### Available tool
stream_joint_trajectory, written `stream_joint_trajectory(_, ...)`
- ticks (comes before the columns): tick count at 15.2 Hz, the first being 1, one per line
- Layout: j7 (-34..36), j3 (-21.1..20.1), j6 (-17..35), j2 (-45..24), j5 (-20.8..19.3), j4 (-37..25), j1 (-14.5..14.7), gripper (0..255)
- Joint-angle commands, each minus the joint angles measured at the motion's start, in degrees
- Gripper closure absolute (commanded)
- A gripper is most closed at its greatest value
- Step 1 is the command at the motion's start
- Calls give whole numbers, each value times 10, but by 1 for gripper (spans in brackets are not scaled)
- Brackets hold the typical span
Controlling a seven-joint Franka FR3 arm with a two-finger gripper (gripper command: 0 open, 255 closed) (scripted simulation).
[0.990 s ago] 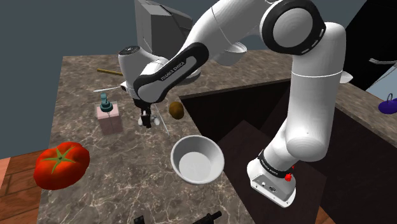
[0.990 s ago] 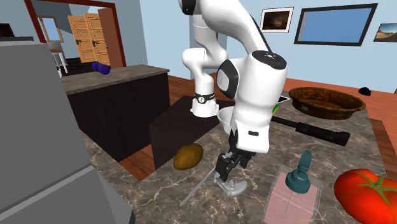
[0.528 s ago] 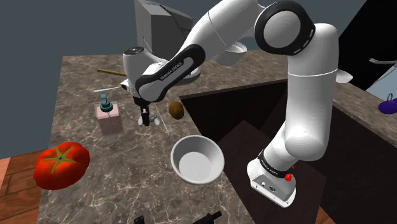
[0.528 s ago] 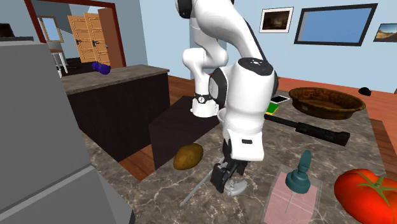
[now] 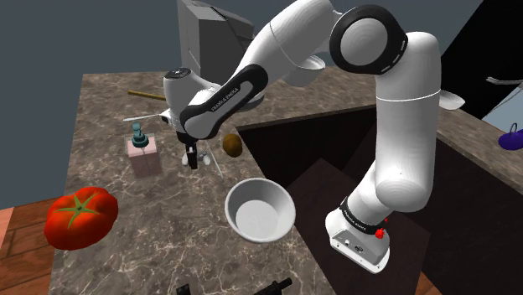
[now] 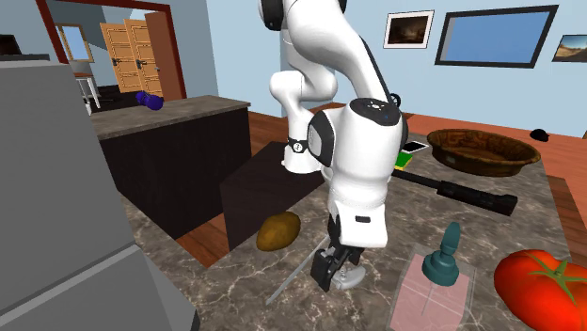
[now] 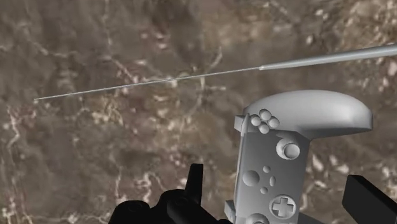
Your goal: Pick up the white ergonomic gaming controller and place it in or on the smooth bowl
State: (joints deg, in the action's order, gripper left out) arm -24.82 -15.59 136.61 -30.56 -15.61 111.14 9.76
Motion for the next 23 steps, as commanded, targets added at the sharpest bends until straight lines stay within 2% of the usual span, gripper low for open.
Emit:
stream_joint_trajectory(1, 0, 0, 0, 0, 0, 0, 0, 0)
stream_joint_trajectory(2, 0, 0, 0, 0, 0, 0, 0, 0)
stream_joint_trajectory(3, 0, 0, 0, 0, 0, 0, 0, 255)
stream_joint_trajectory(12, 0, 0, 0, 0, 0, 0, 0, 255)
stream_joint_trajectory(23, -19, -17, -61, 60, 26, -3, -12, 255)
